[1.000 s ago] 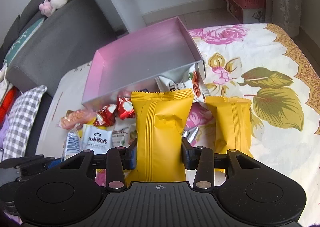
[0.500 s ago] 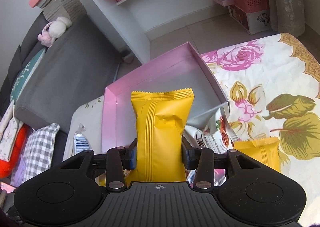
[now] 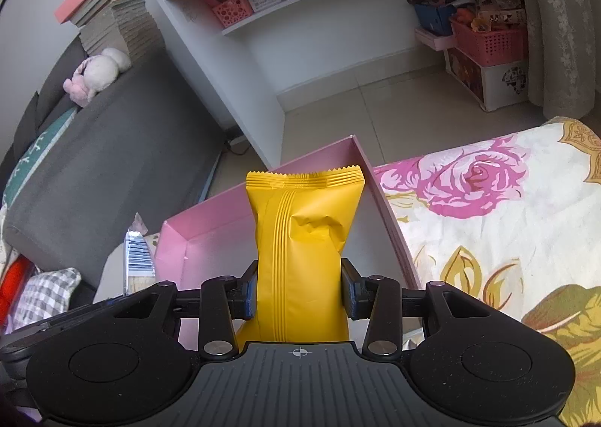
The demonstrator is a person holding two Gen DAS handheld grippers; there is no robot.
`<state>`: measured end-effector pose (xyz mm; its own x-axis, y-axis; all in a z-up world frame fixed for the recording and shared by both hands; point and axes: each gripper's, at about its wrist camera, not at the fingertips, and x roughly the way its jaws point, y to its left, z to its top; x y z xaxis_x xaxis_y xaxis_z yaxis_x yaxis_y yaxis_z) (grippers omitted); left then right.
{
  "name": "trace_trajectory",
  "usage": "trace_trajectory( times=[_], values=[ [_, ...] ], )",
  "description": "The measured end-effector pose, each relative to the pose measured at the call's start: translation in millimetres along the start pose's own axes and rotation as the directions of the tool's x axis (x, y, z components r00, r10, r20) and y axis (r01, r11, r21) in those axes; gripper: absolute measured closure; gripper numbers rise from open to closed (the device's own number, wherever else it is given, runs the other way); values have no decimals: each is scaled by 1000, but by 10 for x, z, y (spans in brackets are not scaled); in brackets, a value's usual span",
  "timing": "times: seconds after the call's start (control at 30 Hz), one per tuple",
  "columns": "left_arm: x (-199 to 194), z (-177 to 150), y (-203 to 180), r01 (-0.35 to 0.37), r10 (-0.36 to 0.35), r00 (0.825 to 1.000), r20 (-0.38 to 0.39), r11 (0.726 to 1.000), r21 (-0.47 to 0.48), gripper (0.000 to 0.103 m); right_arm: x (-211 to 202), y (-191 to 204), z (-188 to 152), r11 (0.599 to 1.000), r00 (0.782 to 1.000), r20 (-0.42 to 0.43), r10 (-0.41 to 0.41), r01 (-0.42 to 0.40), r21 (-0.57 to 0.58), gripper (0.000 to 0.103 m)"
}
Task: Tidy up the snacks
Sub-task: 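Carry both packets into the pink box and open both tools to release them, then lift both tools out of the pink box back over the snacks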
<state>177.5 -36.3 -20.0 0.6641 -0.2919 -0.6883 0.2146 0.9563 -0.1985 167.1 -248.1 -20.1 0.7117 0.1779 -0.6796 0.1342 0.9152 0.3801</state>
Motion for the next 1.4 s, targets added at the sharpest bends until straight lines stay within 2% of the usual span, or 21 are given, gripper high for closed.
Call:
trace_trajectory(
  times=[0.2,0.67,0.73,0.8,0.83,0.87,0.9,1.03,1.07,1.17,1.4],
  values=[
    [199,-25,58,-28,28,1000,-10,999,19,86,157,-70,10,1000,1000,18,25,-25,8,62],
    [290,-47,67,-46,47,999,-5,996,72,83,374,-31,-25,998,1000,-2,-5,4,-62,60],
    [292,-29,67,-27,28,1000,-13,997,69,77,359,-45,-13,999,1000,-4,5,-6,-41,58],
    [265,-25,70,-25,25,1000,-4,997,67,70,323,-63,13,1000,1000,-4,16,-16,-21,49],
    [248,-20,65,-30,30,1000,0,997,68,67,298,-66,20,1000,1000,0,18,-18,-10,40],
    [231,-17,59,-32,32,999,3,997,70,58,265,-68,28,1000,1000,6,18,-18,0,34],
    [218,-16,53,-32,32,999,4,997,71,49,232,-66,32,1000,1000,9,17,-17,7,32],
    [136,-15,25,-26,26,1000,0,996,81,37,100,-24,27,1000,1000,13,6,-6,-4,25],
    [106,-15,24,-20,20,1000,-3,996,81,31,62,-13,23,1000,1000,15,3,-3,-9,22],
    [3,-21,11,6,-6,1000,-1,996,85,25,-45,16,11,1000,1000,12,1,-1,-16,15],
    [-239,-76,-25,4,-4,1000,0,992,125,11,-320,78,-62,1000,1000,6,5,-5,-30,12]
  ],
)
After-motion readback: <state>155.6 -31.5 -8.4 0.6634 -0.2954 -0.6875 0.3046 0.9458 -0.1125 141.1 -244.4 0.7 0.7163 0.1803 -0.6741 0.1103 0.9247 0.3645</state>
